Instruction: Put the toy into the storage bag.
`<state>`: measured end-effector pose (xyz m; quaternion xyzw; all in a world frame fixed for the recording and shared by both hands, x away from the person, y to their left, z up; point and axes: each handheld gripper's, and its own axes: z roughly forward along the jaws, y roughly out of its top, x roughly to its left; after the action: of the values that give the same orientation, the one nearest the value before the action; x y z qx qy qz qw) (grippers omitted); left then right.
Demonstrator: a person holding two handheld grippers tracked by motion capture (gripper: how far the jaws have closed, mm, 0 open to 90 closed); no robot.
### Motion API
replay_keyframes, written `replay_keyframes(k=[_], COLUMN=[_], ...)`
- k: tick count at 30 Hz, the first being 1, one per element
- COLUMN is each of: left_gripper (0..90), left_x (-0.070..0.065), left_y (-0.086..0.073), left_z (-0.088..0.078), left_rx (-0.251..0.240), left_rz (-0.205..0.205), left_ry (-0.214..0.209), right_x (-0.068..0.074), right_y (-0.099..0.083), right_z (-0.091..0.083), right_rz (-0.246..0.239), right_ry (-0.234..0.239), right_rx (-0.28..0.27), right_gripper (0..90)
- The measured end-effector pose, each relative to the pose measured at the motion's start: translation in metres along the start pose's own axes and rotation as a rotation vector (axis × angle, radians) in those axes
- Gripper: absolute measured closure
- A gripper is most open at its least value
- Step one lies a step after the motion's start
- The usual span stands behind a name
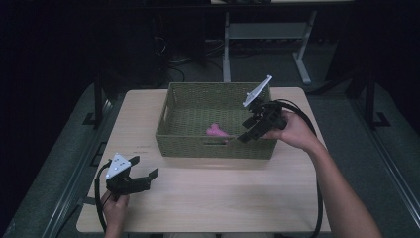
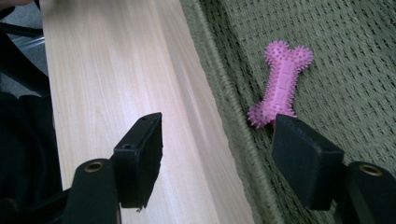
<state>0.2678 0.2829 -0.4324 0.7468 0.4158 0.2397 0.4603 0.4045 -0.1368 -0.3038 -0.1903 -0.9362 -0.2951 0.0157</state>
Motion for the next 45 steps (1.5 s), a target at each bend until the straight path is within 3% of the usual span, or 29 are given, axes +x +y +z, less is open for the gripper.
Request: replay_keyframes(k=[12, 21, 37, 45], left_gripper=[13.8, 13.8, 13.8, 13.9], left_x=[0.0, -0.001, -0.001, -0.001], left_y=[0.0, 0.0, 0.0, 0.0], left_z=[0.0, 0.001, 0.0, 0.0], left_rx=[0.002, 0.002, 0.002, 0.001], left_rz=[0.004, 0.004, 0.006, 0.008], left_ry=[0.002, 0.002, 0.001, 0.002], right_x=[0.017, 0.029, 0.049, 0.052], right_y=[-0.018, -0.037, -0.072, -0.093], right_z=[-0.001, 0.006, 0.028, 0.043], right_rz=[-0.009, -0.009, -0.012, 0.014], right_ry=[-0.017, -0.003, 0.015, 0.013], right_rx=[-0.018, -0.022, -0.043, -0.042], right_gripper=[30.9, 30.2, 27.9, 28.7])
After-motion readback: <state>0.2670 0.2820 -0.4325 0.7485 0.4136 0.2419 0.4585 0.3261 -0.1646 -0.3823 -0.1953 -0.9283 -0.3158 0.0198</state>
